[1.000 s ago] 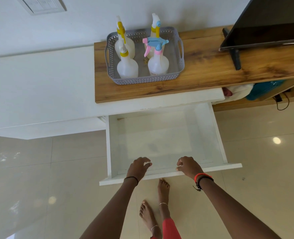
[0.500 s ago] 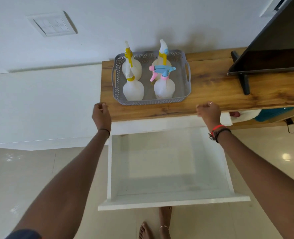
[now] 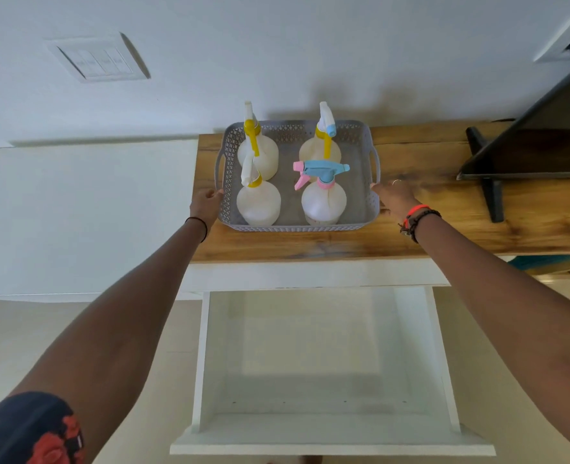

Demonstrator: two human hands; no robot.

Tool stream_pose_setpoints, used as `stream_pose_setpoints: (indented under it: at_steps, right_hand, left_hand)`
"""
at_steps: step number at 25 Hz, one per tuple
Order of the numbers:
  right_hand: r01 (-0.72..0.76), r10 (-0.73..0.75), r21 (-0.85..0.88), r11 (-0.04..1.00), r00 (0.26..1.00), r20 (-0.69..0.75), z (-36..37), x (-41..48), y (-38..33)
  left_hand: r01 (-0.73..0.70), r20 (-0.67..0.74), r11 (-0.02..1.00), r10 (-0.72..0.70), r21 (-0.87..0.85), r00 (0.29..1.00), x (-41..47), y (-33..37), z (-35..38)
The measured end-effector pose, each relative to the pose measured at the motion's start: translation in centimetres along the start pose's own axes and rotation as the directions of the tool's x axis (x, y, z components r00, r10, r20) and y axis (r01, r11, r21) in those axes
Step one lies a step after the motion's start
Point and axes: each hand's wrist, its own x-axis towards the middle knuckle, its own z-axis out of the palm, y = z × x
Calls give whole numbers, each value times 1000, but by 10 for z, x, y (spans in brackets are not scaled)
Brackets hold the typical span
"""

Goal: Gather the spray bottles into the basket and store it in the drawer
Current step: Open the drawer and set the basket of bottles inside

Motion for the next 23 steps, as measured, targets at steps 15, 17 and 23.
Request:
stream_pose_setpoints:
  at_steps: [15, 17, 23]
  right_hand:
    - [-15, 10, -61, 998, 997, -78, 7, -3, 14]
    - [-9, 1, -73, 997, 994, -113, 5, -16, 22]
    - [7, -18, -72, 997, 988, -151, -3, -69, 42]
  left_hand:
    - [118, 5, 986, -118, -118, 993, -11, -10, 8]
    - [104, 0, 985, -105, -136, 994, -25, -14, 6]
    - [83, -43, 988, -89, -130, 995, -80, -36, -1]
